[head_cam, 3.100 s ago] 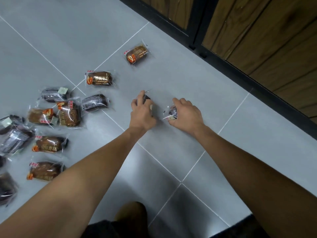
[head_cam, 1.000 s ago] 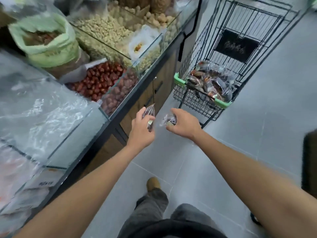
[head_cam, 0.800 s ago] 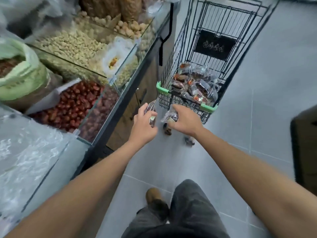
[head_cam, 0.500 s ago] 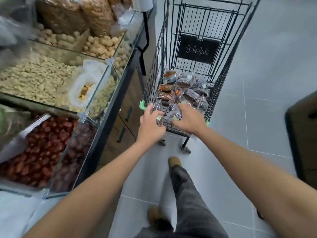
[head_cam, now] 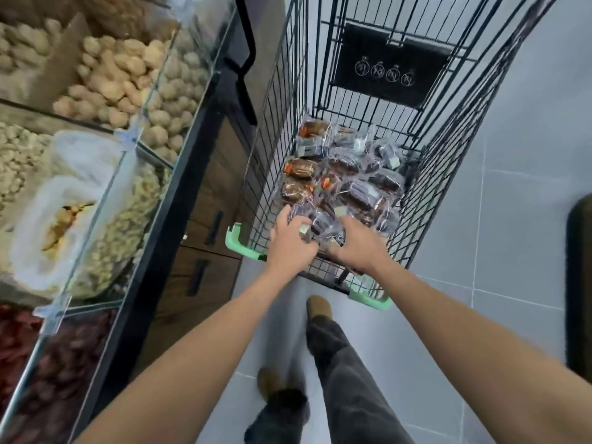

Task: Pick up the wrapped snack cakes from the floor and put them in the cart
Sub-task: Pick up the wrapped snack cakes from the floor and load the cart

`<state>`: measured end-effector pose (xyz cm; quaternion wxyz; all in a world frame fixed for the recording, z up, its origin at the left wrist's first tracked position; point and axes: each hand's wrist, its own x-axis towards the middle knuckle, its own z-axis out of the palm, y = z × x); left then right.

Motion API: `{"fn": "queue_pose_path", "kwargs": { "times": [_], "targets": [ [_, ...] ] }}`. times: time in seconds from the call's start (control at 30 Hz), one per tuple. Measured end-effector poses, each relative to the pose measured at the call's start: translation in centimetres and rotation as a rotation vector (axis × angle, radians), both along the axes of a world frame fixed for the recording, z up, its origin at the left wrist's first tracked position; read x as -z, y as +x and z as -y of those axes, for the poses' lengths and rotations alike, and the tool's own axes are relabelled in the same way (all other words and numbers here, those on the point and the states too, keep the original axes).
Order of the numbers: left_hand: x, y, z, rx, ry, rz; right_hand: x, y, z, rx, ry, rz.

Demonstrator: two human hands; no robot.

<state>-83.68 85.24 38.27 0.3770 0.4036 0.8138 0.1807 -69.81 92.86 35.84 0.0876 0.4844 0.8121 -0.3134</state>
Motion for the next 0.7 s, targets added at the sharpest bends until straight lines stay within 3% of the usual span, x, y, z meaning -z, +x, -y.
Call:
{"fn": "queue_pose_path", "kwargs": {
  "times": [0.27,0.7],
  "targets": [
    [6.6,-1.3,-3.9,-0.01,-0.238,0.126,5.9,-0.8,-2.0,0.054,-0.147,0.051],
    [9.6,-2.3,-3.4,0.045,-0.305,0.094,9.3,-1.3,-1.2,0.001,-0.122,0.141]
  ]
}}
